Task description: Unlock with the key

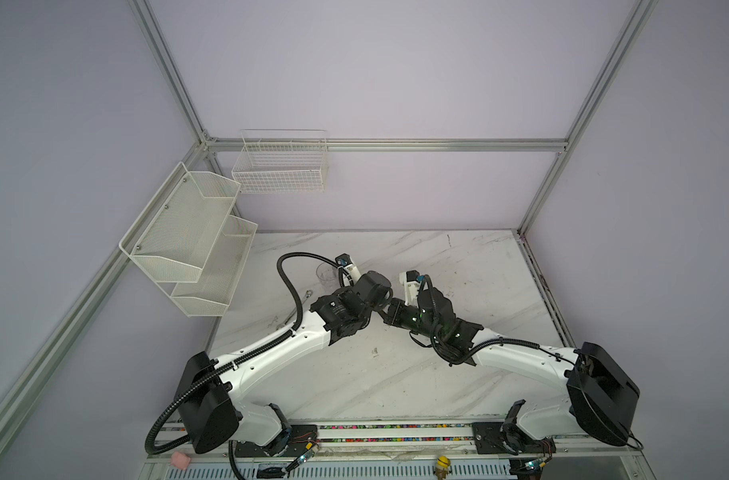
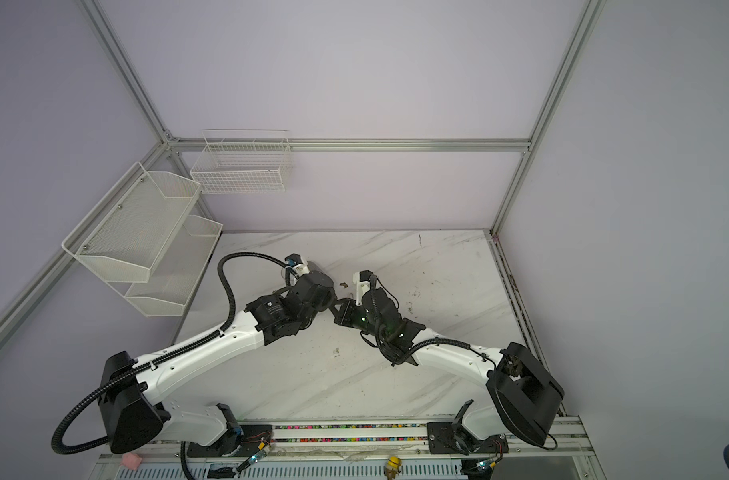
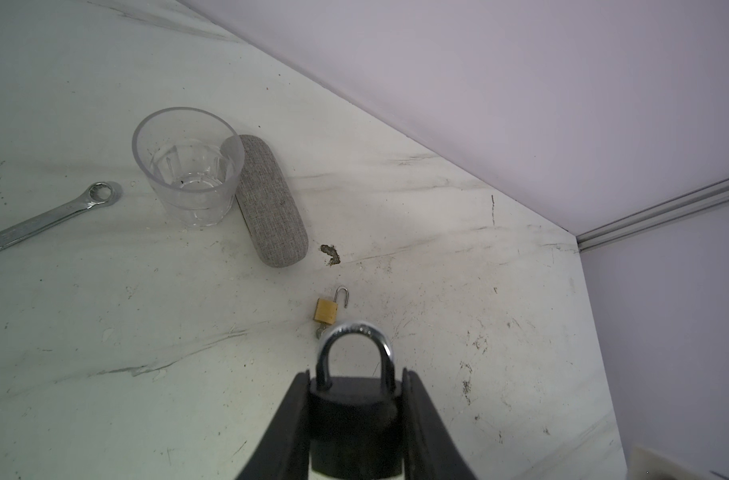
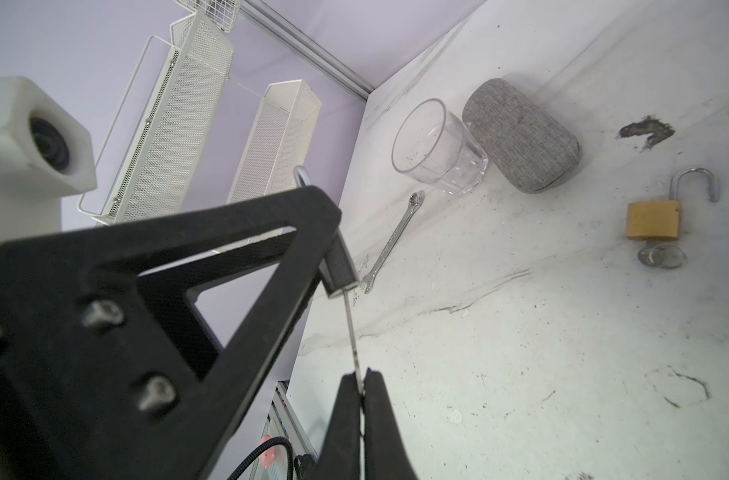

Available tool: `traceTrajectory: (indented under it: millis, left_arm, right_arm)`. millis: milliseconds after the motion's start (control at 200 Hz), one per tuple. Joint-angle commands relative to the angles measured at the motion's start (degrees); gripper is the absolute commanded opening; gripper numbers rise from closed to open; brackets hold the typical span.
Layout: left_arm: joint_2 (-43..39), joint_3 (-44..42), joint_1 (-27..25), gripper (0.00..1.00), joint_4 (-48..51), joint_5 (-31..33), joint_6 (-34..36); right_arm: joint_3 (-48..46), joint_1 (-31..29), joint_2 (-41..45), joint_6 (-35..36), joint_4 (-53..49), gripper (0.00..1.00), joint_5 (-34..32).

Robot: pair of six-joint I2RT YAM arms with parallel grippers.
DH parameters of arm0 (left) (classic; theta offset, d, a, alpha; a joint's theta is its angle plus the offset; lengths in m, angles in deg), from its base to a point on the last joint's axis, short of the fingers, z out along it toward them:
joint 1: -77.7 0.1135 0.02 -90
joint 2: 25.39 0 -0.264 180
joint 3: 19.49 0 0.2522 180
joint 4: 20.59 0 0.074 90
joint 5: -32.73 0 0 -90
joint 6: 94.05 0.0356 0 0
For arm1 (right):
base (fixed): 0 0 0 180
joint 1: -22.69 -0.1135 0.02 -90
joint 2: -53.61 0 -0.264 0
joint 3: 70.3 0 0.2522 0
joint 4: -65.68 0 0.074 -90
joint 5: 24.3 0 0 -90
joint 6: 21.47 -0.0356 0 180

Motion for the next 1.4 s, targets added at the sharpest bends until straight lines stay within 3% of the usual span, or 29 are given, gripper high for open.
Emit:
traceTrajectory:
  millis: [0,225,420,640,1135,1395]
  left_arm:
    - [-1.5,1.7,-2.0,0.0,3.6,1.5,0.3]
    - [-2.0,1.3,-1.7,0.0,4.7,2.8,-0.9]
    - [-2.9,1.1,-1.4,0.0,3.3,1.2,-3.8]
    - [-5.8,-1.4,0.9,0.0,-1.0,-2.8,-10.2]
    - [-9.8,-6.2,1.6,0.0,-9.3,-10.3,-15.6]
    - [-10.8,-7.1,2.2,0.0,-11.2,-13.1,-15.7]
  right_arm:
    - [2.0,1.3,1.8,-2.4,1.1,0.0,-5.3]
    - [2.9,1.2,4.1,-1.2,-3.0,0.0,-8.7]
    - [2.4,-1.0,2.7,-1.4,0.2,0.0,-9.1]
    - [-0.6,-3.9,3.9,-1.4,4.5,0.0,-13.9]
    - [-1.5,-5.5,6.1,9.7,9.7,0.0,-21.6]
    - [-2.5,-5.8,8.6,14.2,11.4,0.0,-21.2]
